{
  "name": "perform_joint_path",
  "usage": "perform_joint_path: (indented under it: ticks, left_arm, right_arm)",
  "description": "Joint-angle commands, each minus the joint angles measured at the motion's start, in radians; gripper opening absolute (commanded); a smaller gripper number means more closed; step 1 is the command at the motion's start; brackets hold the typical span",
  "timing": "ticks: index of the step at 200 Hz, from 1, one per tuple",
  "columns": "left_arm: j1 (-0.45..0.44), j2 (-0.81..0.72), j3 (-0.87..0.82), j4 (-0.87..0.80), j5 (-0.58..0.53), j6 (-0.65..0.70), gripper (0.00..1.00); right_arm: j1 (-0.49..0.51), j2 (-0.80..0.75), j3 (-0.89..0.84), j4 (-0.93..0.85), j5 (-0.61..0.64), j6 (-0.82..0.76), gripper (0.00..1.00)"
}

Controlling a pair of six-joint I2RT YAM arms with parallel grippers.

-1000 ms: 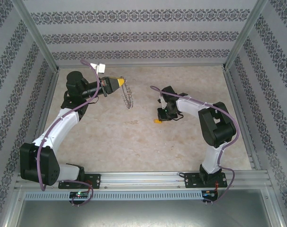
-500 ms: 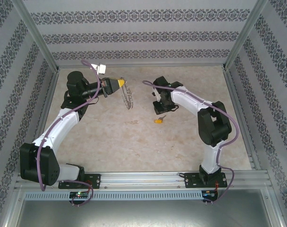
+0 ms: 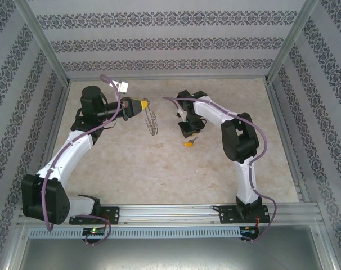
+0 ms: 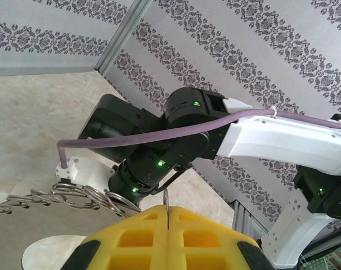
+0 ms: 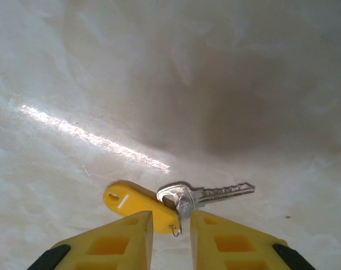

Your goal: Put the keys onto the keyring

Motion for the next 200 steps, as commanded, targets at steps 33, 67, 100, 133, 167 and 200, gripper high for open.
perform_joint_path:
  ticks: [33, 67, 100, 133, 167, 200]
  left_arm:
    - [-0.012, -0.049, -0.007, -0.020, 0.001, 0.071, 0.00]
    - [-0.012, -0.050, -0.002, -0.031, 0.008, 0.087, 0.00]
    - [-0.012, -0.037, 0.005, -0.028, 0.017, 0.090, 0.00]
    - [-0.012, -0.020, 0.018, -0.025, 0.024, 0.093, 0.00]
    - [-0.011, -0.014, 0.018, -0.017, 0.026, 0.089, 0.00]
    - [-0.012, -0.013, 0.026, -0.017, 0.026, 0.082, 0.00]
  right_arm:
    - [0.000, 0.073, 0.037, -0.075, -0.011, -0.035, 0.23]
    - [0.000, 0.077, 0.015, -0.076, -0.009, -0.039, 0.19]
    - [0.000, 0.061, -0.022, -0.067, -0.018, -0.035, 0.17]
    - [0.000, 0.043, -0.062, -0.055, -0.017, -0.032, 0.15]
    - [0.000, 0.022, -0.076, -0.039, -0.011, -0.025, 0.09]
    - [-0.008, -0.010, -0.070, -0.034, -0.018, -0.017, 0.04]
